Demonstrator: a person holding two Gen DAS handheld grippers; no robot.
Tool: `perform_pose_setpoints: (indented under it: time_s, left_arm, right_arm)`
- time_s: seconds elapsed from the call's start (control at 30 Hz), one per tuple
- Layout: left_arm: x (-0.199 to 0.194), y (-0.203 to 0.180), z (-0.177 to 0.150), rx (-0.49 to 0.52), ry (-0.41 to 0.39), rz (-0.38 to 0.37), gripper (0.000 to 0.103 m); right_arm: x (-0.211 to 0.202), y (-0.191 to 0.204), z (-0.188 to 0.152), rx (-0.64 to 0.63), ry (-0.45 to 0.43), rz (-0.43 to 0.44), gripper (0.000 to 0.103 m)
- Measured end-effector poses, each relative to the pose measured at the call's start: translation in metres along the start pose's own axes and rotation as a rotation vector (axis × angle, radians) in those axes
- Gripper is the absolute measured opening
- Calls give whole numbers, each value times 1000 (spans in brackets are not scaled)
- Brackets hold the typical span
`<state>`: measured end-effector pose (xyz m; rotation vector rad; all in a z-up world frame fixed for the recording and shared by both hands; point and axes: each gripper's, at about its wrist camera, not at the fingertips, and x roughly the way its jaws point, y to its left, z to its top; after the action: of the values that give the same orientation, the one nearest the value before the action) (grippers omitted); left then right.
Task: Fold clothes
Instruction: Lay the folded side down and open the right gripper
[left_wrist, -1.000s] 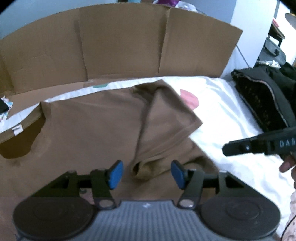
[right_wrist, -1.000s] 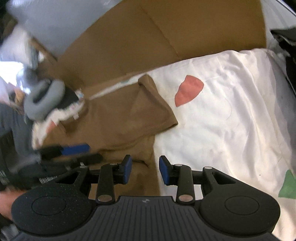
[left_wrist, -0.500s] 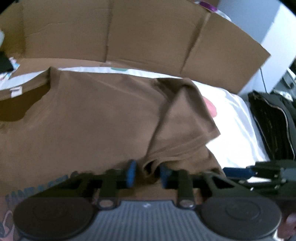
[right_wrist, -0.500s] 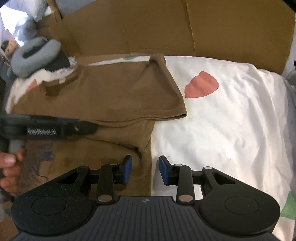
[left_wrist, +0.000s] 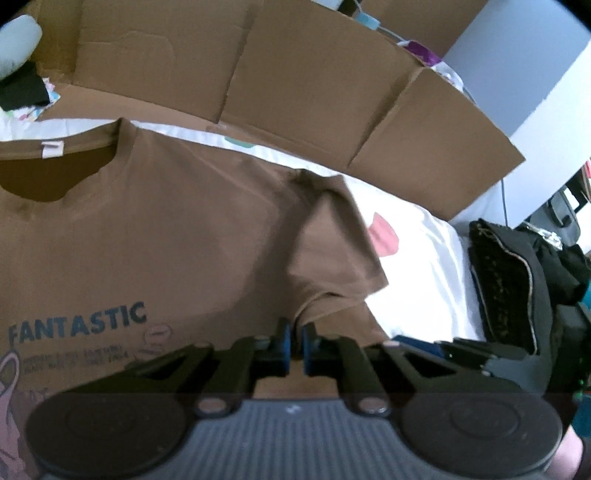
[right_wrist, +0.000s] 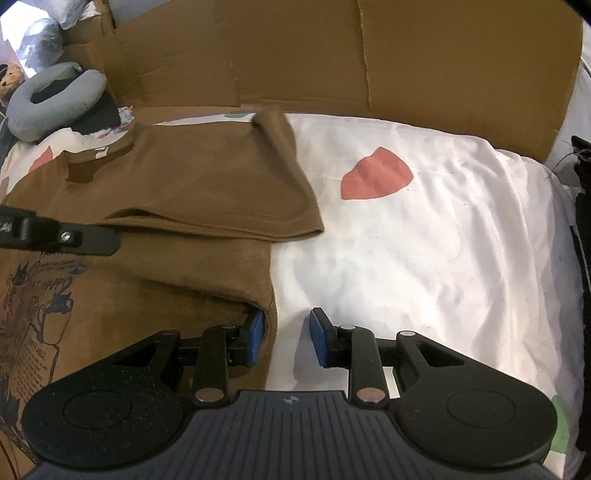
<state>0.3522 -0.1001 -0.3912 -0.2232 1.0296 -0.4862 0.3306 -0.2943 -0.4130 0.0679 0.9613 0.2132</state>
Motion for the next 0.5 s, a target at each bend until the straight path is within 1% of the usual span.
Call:
perform_pose_setpoints:
  time_s: [0.17, 0.3, 0.5]
  left_arm:
    - [15, 4, -12, -13, 43, 21, 6]
    - [26, 9, -23, -6, 81, 42, 6]
    - [18, 12, -24, 19, 75, 38, 18]
  right_arm:
    - [0, -3, -1, 26, 0, -6, 33]
    - [4, -6, -1, 39, 10, 8, 33]
    - [4, -14, -2, 8, 7, 54, 33]
